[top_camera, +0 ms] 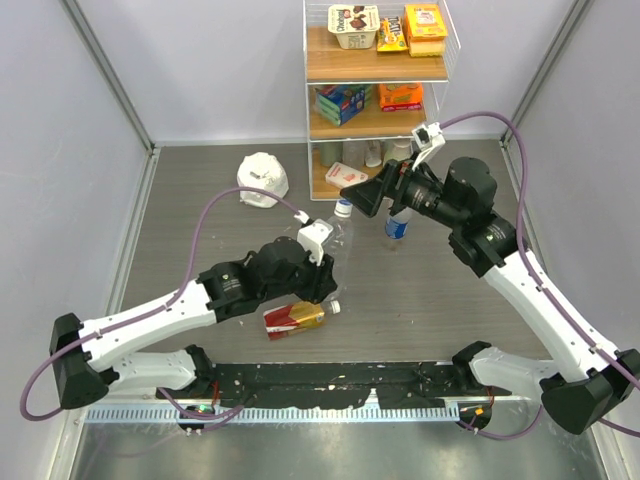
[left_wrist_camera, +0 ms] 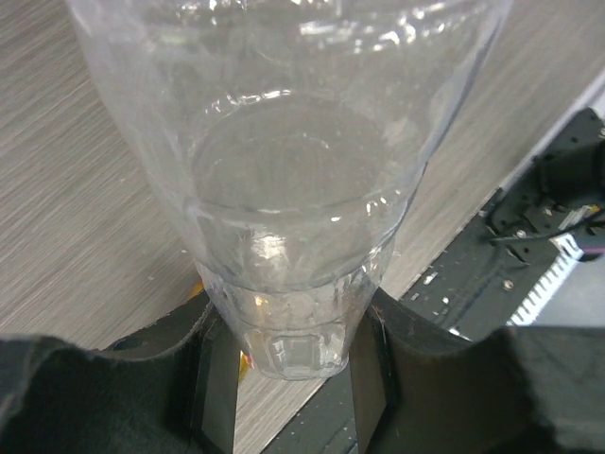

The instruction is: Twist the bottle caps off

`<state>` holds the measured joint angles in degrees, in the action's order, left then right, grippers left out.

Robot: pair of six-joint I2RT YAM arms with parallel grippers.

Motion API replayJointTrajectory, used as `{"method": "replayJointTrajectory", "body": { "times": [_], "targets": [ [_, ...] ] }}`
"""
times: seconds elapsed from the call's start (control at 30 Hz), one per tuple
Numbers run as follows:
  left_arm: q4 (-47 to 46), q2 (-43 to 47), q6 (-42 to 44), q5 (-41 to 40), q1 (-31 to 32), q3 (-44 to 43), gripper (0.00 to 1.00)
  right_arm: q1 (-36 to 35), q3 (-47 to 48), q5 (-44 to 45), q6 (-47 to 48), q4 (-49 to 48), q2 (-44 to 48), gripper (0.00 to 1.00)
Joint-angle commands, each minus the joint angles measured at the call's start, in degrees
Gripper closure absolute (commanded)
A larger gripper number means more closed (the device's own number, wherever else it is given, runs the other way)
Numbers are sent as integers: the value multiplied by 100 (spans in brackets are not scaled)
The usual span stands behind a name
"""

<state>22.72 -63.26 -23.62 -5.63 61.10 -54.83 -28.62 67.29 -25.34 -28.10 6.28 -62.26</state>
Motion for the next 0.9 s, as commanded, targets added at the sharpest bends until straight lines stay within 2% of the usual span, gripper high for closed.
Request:
{"method": "replayJointTrajectory", "body": {
  "times": [0.0,0.23,0.5,0.6,0.67,0.7,0.73,0.77,0.83,0.87],
  "targets": [
    [425,-238,-204,-825,-10,-502,100,-301,504,1056,111,591,-215,0],
    [795,-757,-363,-1177,-10,-819,100,-1066,944,2173,182,1164,-901,2],
    [875,-951,-486,-1178,-10,-898,100,-1119,997,2350,15,1270,-1165,26],
    [866,-951,-486,-1160,-2,-889,100,-1119,971,2315,-38,1244,-1166,42],
    [874,-942,-469,-1169,-10,-898,100,-1119,927,2288,-64,1209,-1148,57],
    [883,-951,-460,-1169,-2,-915,100,-1119,909,2288,-73,1182,-1139,74],
    [909,-960,-451,-1169,-2,-916,100,-1119,909,2280,-73,1182,-1139,79],
    [918,-968,-433,-1177,-10,-916,100,-1119,918,2288,-64,1191,-1139,90],
    [927,-960,-433,-1186,-10,-916,100,-1119,927,2271,-47,1191,-1122,98],
    [927,-968,-442,-1186,-10,-907,100,-1119,909,2279,-38,1182,-1096,98]
  ]
}}
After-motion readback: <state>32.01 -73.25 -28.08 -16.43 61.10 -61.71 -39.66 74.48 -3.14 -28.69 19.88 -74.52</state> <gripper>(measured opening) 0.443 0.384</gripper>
